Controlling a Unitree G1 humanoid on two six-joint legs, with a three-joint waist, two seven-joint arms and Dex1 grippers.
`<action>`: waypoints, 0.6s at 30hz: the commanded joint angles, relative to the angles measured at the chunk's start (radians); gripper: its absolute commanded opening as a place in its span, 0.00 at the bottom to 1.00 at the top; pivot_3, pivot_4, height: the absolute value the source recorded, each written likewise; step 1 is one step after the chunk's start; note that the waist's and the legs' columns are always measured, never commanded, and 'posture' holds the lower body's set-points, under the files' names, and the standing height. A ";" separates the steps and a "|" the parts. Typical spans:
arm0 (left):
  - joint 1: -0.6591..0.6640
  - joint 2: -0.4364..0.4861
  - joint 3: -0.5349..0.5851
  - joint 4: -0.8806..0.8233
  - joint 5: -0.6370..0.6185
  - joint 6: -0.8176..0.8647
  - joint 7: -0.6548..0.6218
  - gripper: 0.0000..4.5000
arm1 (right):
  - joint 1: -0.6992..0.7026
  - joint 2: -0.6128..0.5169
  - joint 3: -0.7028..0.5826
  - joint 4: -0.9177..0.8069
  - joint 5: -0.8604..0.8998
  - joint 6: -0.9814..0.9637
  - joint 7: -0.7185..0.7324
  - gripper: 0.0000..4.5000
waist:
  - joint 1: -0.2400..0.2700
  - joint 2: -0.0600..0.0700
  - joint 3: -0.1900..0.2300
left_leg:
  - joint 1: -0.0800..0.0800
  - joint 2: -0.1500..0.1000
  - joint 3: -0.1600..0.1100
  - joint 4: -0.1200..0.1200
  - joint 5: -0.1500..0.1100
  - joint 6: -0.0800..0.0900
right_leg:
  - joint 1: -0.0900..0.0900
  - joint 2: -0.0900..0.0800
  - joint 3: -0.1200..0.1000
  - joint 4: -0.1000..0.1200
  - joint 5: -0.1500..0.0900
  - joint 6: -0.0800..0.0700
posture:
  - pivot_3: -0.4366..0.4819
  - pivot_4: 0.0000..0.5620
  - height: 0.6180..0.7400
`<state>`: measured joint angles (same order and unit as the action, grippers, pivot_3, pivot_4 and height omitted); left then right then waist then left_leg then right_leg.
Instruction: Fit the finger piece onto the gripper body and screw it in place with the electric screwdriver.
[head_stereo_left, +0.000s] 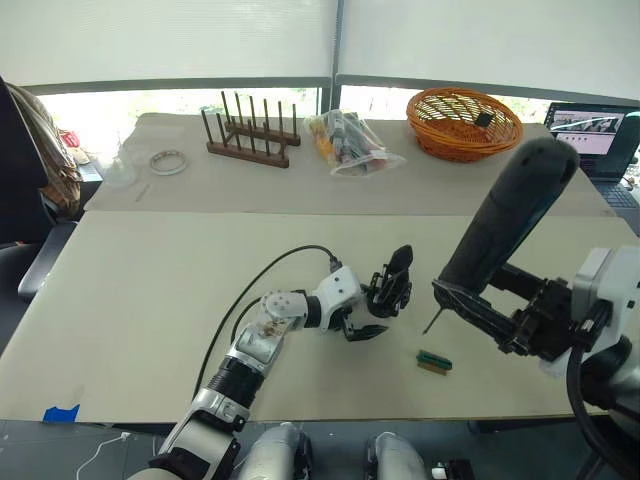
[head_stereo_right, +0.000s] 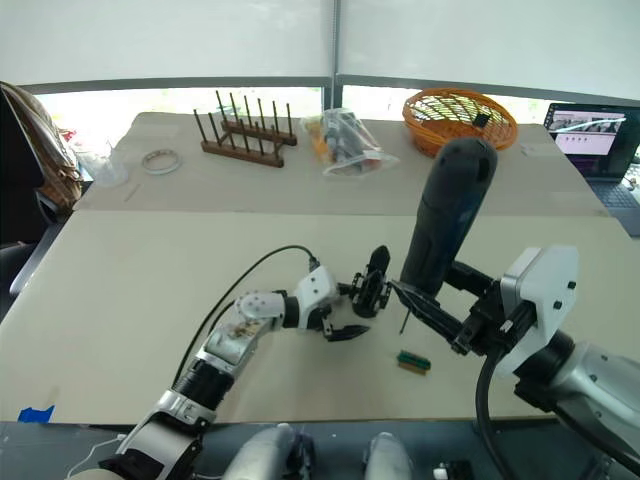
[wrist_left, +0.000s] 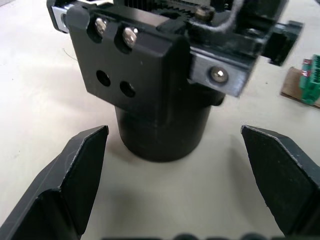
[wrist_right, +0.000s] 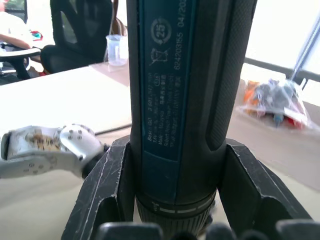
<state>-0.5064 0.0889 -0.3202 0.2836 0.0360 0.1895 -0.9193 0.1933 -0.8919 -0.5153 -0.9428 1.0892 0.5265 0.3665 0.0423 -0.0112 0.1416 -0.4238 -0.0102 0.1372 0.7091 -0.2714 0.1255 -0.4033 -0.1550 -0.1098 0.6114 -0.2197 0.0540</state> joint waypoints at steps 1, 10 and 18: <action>-0.025 -0.020 -0.019 0.000 -0.007 -0.011 0.027 1.00 | -0.098 -0.038 0.020 -0.020 0.074 -0.002 -0.028 0.43 | -0.001 0.000 0.000 | 0.000 0.000 0.000 0.000 0.000 0.000 | 0.000 0.000 0.000 0.000 0.000 0.000 | 0.48 0.27 1.00; -0.067 -0.034 -0.016 0.075 -0.018 -0.041 0.058 0.51 | -0.328 -0.096 0.125 0.042 0.178 0.029 -0.052 0.43 | 0.000 0.000 0.000 | 0.000 0.000 0.000 0.000 0.000 0.000 | 0.000 -0.001 -0.001 0.000 0.000 0.000 | 0.48 0.27 1.00; -0.065 -0.034 -0.024 0.074 -0.021 -0.049 0.049 0.51 | -0.428 -0.086 0.212 0.081 0.113 0.041 -0.015 0.43 | -0.001 0.000 0.000 | -0.001 0.000 0.000 0.000 0.000 0.000 | 0.000 -0.003 -0.003 0.000 0.000 0.000 | 0.48 0.27 1.00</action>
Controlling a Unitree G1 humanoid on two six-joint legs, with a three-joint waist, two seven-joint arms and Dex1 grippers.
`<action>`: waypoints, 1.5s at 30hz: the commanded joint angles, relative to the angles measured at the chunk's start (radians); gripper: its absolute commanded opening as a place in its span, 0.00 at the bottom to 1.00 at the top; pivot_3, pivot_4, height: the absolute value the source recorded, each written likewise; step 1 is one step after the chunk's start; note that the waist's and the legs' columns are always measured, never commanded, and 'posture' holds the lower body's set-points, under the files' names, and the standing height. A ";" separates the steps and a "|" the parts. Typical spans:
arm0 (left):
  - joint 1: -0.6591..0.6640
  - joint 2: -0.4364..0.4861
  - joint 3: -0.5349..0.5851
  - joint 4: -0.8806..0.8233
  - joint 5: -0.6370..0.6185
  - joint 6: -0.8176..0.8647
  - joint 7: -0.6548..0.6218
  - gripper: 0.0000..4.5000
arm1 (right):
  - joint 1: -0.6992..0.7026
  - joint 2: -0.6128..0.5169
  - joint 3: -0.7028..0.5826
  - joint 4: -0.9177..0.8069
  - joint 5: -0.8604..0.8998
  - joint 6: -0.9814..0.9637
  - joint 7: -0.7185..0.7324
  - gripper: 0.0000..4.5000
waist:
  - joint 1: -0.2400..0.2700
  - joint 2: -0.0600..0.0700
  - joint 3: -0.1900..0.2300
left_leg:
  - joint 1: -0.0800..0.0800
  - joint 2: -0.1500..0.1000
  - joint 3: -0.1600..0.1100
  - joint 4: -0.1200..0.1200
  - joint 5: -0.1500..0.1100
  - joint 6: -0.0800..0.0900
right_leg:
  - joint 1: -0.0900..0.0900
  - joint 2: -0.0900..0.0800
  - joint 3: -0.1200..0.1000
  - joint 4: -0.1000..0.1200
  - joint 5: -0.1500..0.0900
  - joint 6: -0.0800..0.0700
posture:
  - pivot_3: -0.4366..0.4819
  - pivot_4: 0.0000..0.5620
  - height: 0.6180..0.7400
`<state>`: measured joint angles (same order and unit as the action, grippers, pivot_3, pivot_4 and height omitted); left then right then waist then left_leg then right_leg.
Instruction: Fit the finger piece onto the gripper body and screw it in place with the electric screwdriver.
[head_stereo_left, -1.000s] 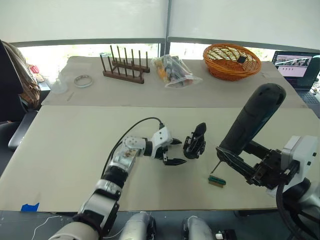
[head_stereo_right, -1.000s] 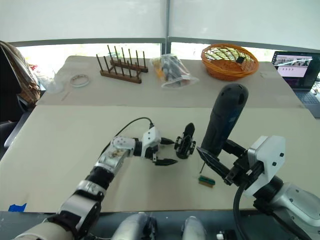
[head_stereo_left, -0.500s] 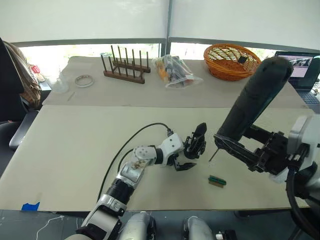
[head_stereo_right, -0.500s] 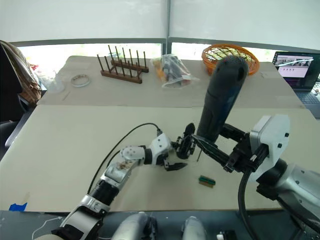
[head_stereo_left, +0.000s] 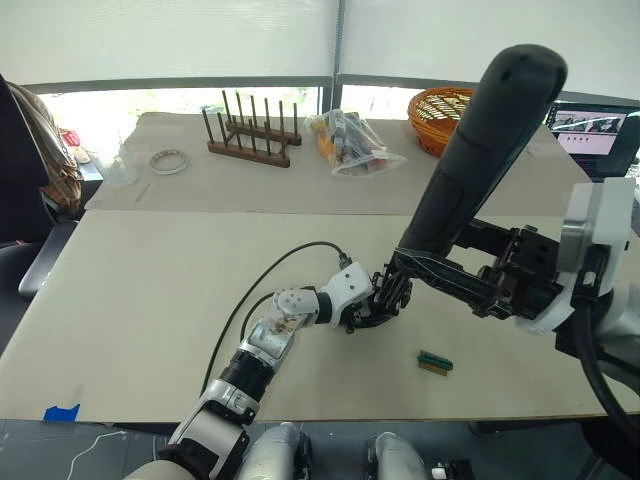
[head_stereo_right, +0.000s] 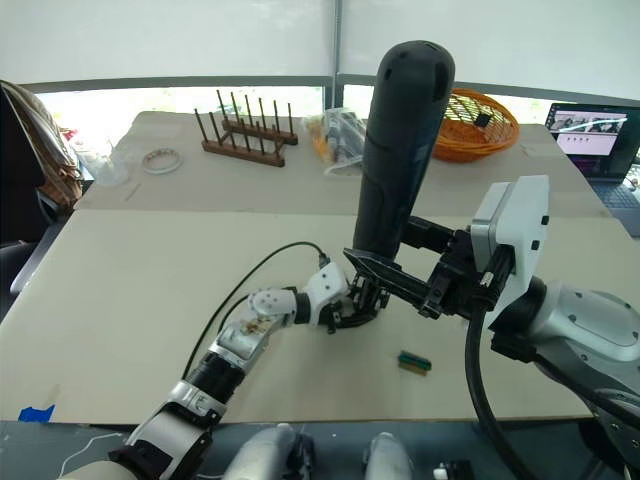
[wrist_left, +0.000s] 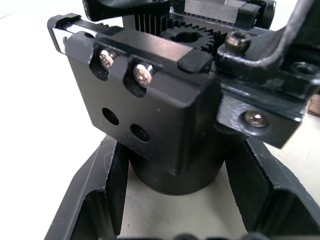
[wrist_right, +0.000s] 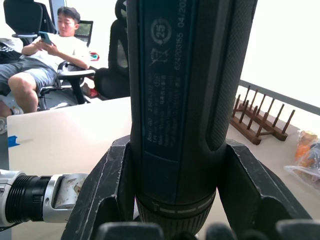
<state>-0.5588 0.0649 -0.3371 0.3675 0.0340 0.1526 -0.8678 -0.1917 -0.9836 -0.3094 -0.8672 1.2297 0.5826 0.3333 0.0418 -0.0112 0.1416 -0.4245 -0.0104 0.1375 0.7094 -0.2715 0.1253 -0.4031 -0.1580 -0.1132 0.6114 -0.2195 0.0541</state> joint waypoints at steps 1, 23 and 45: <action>-0.013 -0.011 -0.008 -0.010 -0.018 -0.012 -0.003 0.51 | -0.053 0.009 0.016 0.012 -0.038 -0.016 0.023 0.43 | 0.000 0.000 0.000 | 0.000 0.000 0.000 0.000 0.000 0.000 | 0.000 0.000 0.000 0.000 0.000 0.000 | 0.48 0.27 1.00; -0.004 0.011 -0.006 -0.035 -0.017 -0.021 -0.002 0.51 | -0.167 0.124 0.167 0.111 -0.248 0.006 0.108 0.43 | -0.004 0.000 0.000 | 0.000 -0.001 0.000 0.000 0.000 0.000 | 0.000 -0.003 -0.008 0.000 0.000 0.000 | 0.48 0.27 1.00; -0.011 0.012 -0.009 -0.027 -0.017 -0.034 -0.001 0.51 | -0.132 0.127 0.135 0.110 -0.301 0.030 0.149 0.43 | -0.005 0.000 0.000 | 0.000 -0.001 0.000 0.000 0.000 0.000 | 0.000 -0.003 -0.008 0.000 0.000 0.000 | 0.48 0.27 1.00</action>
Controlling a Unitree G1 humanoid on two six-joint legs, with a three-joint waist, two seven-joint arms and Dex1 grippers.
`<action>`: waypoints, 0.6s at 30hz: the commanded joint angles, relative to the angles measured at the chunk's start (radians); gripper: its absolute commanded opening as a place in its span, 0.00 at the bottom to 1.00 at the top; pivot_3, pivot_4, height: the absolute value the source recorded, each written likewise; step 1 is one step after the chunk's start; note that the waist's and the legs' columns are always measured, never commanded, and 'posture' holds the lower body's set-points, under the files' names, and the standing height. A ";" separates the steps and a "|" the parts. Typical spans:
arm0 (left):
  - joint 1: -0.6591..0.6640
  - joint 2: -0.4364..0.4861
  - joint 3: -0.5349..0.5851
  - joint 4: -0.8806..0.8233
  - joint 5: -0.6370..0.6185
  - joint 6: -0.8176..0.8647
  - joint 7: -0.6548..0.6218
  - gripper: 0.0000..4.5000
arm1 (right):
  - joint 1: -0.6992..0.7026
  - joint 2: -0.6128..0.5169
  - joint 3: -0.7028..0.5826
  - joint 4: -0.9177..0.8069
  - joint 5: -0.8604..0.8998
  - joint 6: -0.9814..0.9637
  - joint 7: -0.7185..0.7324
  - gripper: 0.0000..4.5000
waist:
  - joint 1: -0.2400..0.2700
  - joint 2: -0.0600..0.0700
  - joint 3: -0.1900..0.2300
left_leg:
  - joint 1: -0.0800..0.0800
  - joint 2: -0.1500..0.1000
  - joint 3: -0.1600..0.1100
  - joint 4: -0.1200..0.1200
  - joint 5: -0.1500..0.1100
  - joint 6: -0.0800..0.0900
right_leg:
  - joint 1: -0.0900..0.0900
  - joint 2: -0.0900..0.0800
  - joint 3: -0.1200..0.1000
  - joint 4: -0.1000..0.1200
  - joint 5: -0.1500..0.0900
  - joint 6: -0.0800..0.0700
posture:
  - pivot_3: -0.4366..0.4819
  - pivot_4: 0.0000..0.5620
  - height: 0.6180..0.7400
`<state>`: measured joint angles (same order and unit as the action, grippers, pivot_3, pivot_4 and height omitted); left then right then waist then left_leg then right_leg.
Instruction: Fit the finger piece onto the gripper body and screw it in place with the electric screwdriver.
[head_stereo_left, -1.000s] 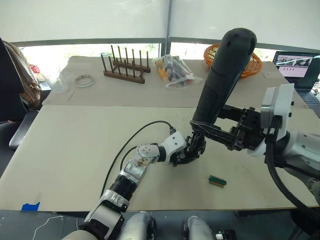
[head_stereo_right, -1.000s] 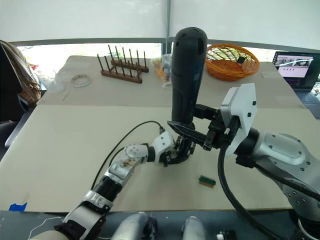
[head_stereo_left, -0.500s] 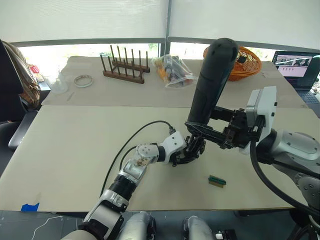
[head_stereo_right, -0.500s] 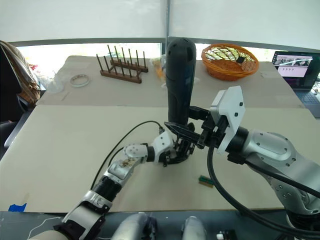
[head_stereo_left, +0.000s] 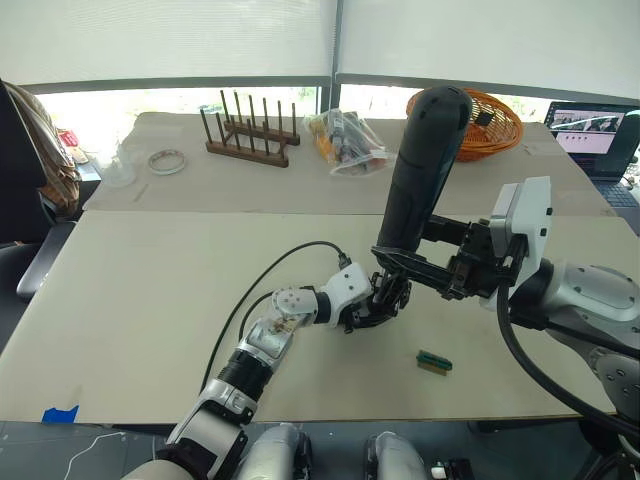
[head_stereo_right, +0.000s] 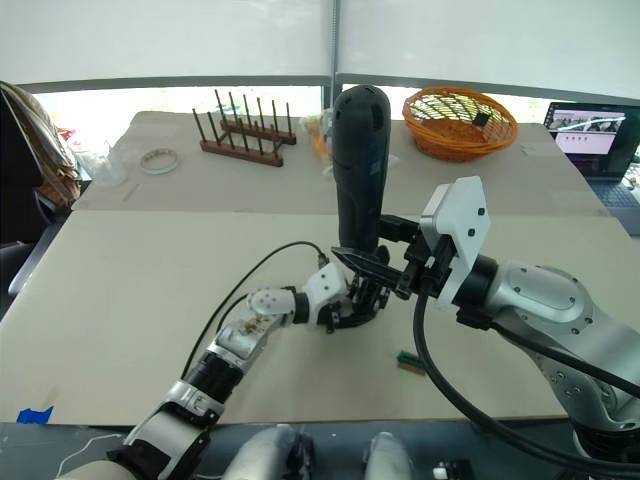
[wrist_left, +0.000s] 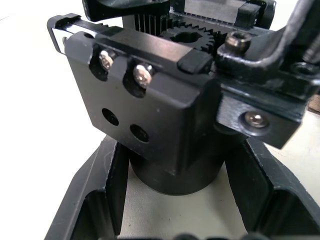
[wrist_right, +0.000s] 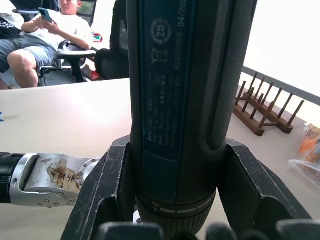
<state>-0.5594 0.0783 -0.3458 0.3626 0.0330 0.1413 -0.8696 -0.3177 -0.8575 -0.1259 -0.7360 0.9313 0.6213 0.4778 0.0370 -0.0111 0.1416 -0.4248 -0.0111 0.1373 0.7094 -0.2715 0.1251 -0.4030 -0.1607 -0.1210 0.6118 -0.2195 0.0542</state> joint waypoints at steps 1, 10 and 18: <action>-0.011 -0.002 -0.001 -0.021 -0.016 -0.023 0.001 0.51 | -0.004 0.001 -0.049 -0.022 -0.004 -0.008 0.007 0.43 | 0.000 0.000 0.000 | 0.000 0.000 0.000 0.000 0.000 0.000 | 0.000 0.000 0.000 0.000 0.000 0.000 | 0.48 0.27 1.00; -0.014 -0.005 -0.001 -0.021 -0.018 -0.020 0.002 0.51 | 0.013 0.008 -0.045 -0.026 -0.021 -0.010 0.017 0.43 | 0.000 0.000 0.000 | 0.000 0.000 0.000 0.000 0.000 0.000 | 0.000 0.000 0.000 0.000 0.000 0.000 | 0.48 0.27 1.00; -0.017 -0.007 0.000 -0.019 -0.019 -0.019 0.005 0.51 | 0.014 0.021 -0.042 -0.032 -0.014 -0.003 0.014 0.43 | 0.000 0.000 0.000 | 0.000 0.000 0.000 0.000 0.000 0.000 | 0.000 0.000 0.000 0.000 0.000 0.000 | 0.48 0.27 1.00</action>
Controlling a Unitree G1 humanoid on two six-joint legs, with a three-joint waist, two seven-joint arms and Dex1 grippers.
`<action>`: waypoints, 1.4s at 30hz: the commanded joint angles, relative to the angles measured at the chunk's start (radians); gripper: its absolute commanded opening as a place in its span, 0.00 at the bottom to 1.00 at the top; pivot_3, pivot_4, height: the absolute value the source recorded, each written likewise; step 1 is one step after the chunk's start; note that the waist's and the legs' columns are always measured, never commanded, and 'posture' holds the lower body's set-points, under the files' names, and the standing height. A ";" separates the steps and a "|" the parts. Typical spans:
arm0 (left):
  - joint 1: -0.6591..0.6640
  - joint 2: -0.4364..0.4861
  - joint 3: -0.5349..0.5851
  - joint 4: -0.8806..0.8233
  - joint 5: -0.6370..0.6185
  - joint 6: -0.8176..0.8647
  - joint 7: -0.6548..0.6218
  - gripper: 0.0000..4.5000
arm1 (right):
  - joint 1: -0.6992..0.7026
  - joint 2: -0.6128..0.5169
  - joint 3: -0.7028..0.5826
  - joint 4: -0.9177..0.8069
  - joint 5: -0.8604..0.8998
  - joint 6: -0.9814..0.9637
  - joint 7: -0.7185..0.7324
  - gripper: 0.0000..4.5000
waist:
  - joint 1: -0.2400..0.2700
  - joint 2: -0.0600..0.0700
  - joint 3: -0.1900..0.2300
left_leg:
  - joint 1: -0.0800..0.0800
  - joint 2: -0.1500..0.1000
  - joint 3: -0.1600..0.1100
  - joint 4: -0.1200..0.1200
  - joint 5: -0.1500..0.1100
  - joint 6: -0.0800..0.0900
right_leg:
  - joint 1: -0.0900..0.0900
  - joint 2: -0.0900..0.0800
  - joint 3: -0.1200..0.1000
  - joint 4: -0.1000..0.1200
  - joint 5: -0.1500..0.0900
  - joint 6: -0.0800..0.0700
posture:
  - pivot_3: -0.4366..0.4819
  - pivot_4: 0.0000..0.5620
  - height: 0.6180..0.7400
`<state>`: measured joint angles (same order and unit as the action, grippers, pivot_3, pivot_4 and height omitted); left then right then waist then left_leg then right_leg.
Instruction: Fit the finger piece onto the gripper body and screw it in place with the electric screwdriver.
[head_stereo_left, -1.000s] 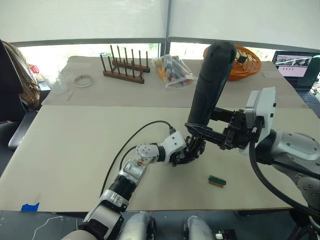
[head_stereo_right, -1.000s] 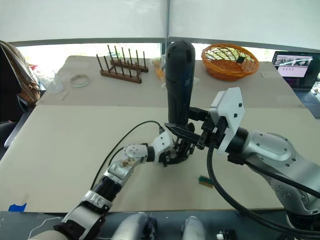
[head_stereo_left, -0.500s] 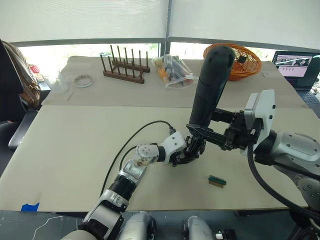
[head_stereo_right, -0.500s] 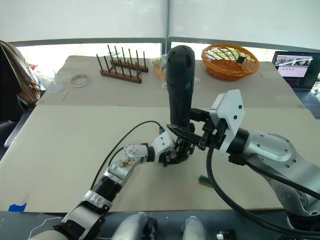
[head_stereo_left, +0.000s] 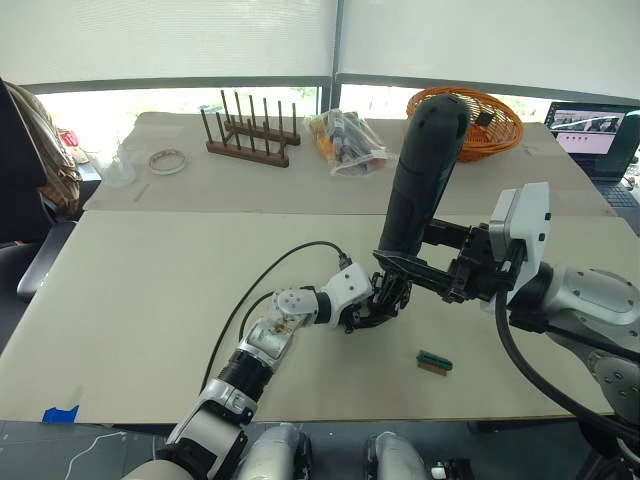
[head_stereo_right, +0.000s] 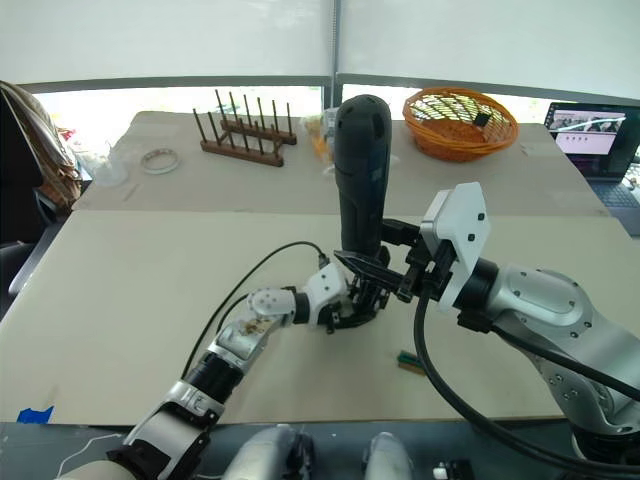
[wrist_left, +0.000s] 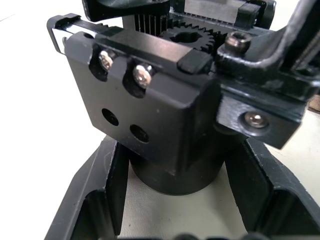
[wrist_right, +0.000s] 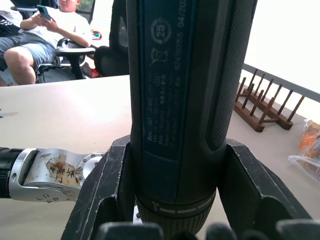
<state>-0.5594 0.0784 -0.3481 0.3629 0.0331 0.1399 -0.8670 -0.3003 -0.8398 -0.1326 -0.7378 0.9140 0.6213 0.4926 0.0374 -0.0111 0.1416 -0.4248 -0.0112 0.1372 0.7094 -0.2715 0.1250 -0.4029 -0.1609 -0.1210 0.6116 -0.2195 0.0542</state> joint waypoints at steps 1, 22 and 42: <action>-0.017 -0.008 0.002 -0.019 -0.019 -0.017 0.002 0.51 | -0.002 0.003 -0.037 -0.031 0.004 -0.002 0.000 0.43 | 0.000 0.000 0.000 | 0.000 0.000 0.000 0.000 0.000 0.000 | 0.000 0.000 0.000 0.000 0.000 0.000 | 0.48 0.27 1.00; -0.021 -0.014 0.000 -0.013 -0.018 -0.017 0.006 0.51 | 0.011 0.004 -0.028 -0.034 -0.031 -0.004 0.010 0.43 | 0.001 0.000 0.000 | 0.000 0.000 0.000 0.000 0.000 0.000 | 0.000 0.000 0.000 0.000 0.000 0.000 | 0.48 0.27 1.00; -0.059 -0.015 0.012 0.043 -0.017 -0.046 0.007 0.51 | 0.088 0.112 0.046 0.121 -0.168 -0.054 0.107 0.43 | 0.002 0.000 0.000 | 0.003 -0.001 -0.001 0.000 -0.003 -0.006 | 0.000 -0.001 -0.001 0.000 0.000 0.000 | 0.48 0.27 1.00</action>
<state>-0.5858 0.0731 -0.3503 0.4117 0.0327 0.1216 -0.8729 -0.2399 -0.7238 -0.1247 -0.6682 0.7872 0.5477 0.5831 0.0390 -0.0109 0.1414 -0.4212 -0.0119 0.1356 0.7096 -0.2749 0.1189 -0.4025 -0.1620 -0.1219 0.6114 -0.2194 0.0543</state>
